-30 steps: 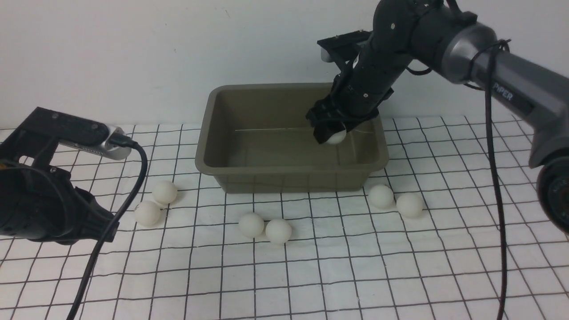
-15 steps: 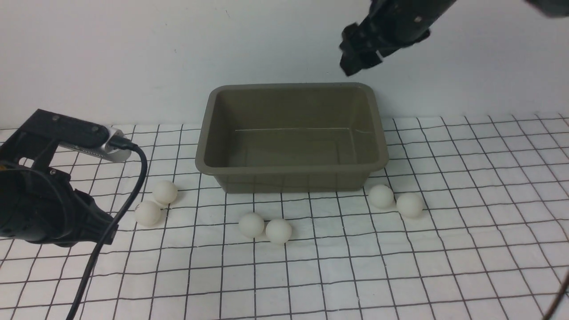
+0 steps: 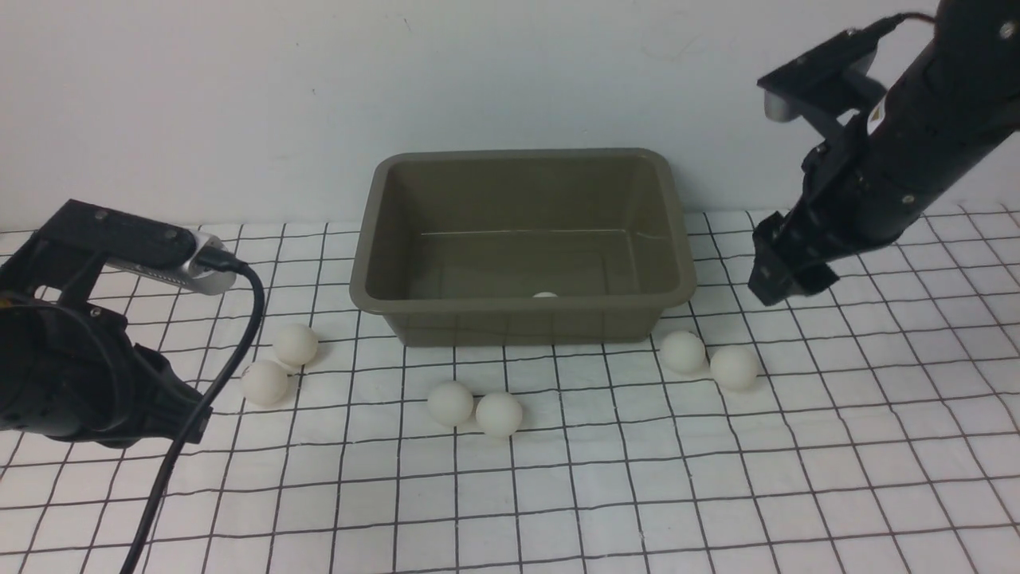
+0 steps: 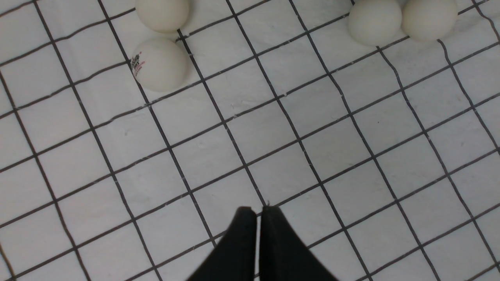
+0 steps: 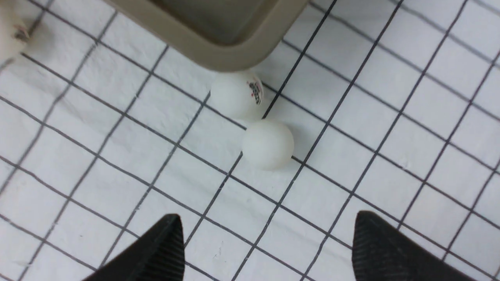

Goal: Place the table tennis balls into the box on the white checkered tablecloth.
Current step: 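Reach for and grasp a ping pong ball on the table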

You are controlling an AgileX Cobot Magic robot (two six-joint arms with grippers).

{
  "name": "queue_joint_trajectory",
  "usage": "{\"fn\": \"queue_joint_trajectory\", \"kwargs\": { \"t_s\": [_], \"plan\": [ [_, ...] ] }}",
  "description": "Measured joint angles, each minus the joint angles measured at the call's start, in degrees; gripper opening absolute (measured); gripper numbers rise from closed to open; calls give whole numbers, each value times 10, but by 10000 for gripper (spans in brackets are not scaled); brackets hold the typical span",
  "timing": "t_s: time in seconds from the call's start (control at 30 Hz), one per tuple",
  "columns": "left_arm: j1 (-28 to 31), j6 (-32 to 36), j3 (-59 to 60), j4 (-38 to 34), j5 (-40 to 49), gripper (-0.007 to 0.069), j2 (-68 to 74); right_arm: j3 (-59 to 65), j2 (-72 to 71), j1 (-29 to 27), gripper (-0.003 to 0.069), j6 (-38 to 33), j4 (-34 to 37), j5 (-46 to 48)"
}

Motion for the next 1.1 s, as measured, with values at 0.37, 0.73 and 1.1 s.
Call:
{"fn": "queue_joint_trajectory", "kwargs": {
  "t_s": [0.37,0.73,1.1],
  "plan": [
    [0,0,0,0,1,-1,0,12,94,0,521,-11,0,-39],
    [0,0,0,0,1,-1,0,12,168,0,521,-18,-1,-75],
    [0,0,0,0,1,-1,0,11,209,0,521,-32,-3,-132]
  ]
}}
